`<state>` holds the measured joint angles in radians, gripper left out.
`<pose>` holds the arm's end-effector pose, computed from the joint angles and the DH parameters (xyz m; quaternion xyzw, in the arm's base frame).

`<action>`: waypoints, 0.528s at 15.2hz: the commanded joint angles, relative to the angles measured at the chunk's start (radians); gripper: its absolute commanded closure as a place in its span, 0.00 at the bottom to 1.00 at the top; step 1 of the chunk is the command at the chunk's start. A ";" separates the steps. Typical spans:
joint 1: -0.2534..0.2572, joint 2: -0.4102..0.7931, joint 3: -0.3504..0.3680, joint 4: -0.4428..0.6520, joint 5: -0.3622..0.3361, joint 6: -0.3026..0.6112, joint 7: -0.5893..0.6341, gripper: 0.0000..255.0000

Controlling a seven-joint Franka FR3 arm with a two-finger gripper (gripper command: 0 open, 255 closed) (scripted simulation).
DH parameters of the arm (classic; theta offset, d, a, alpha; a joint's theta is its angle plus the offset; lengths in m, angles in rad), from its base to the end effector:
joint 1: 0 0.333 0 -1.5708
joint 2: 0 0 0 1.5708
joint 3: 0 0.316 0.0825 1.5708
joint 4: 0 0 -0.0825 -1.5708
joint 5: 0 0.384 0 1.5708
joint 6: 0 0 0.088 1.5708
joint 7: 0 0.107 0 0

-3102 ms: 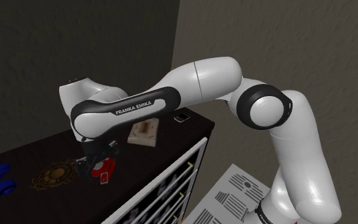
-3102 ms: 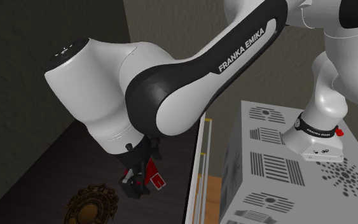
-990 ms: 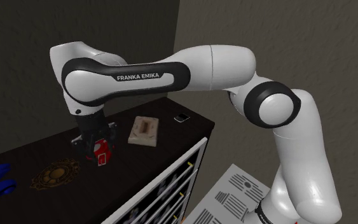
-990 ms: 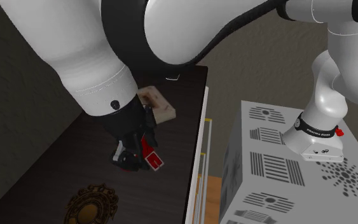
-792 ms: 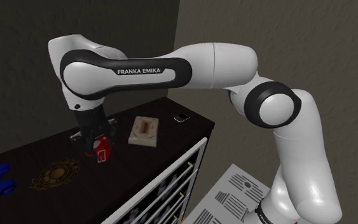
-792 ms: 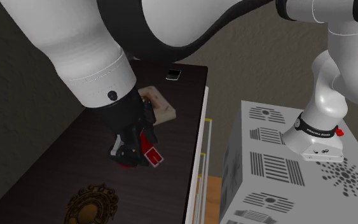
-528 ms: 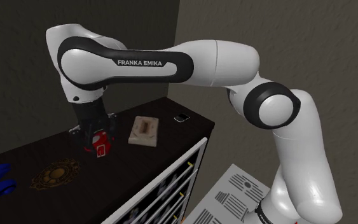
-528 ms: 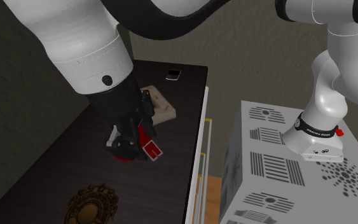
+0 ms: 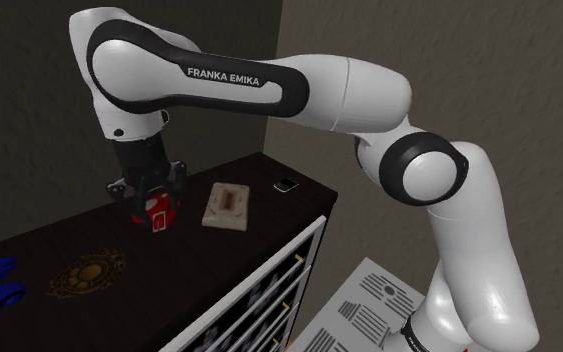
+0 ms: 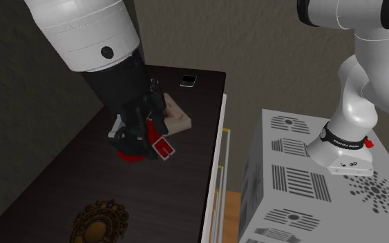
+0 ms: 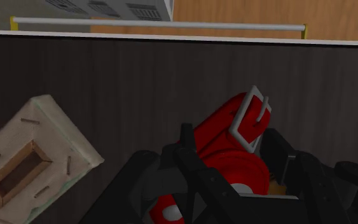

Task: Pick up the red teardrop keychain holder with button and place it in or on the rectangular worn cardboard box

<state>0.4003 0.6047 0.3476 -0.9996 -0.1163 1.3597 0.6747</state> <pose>0.5621 0.4010 0.5049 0.9933 0.0121 -0.1082 0.0376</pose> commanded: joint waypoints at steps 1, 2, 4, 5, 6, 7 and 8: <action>-0.027 -0.013 -0.006 -0.010 0.001 -0.005 -0.030 1.00; -0.045 -0.022 -0.010 -0.021 0.001 -0.003 -0.050 1.00; -0.080 -0.036 -0.019 -0.038 0.001 -0.001 -0.091 1.00; -0.096 -0.041 -0.024 -0.042 0.000 -0.001 -0.111 1.00; -0.112 -0.044 -0.029 -0.045 -0.001 -0.003 -0.131 1.00; -0.128 -0.046 -0.034 -0.045 -0.003 -0.004 -0.151 1.00; -0.143 -0.047 -0.039 -0.044 -0.005 -0.007 -0.172 1.00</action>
<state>0.2808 0.5806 0.3126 -1.0089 -0.1241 1.3420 0.5262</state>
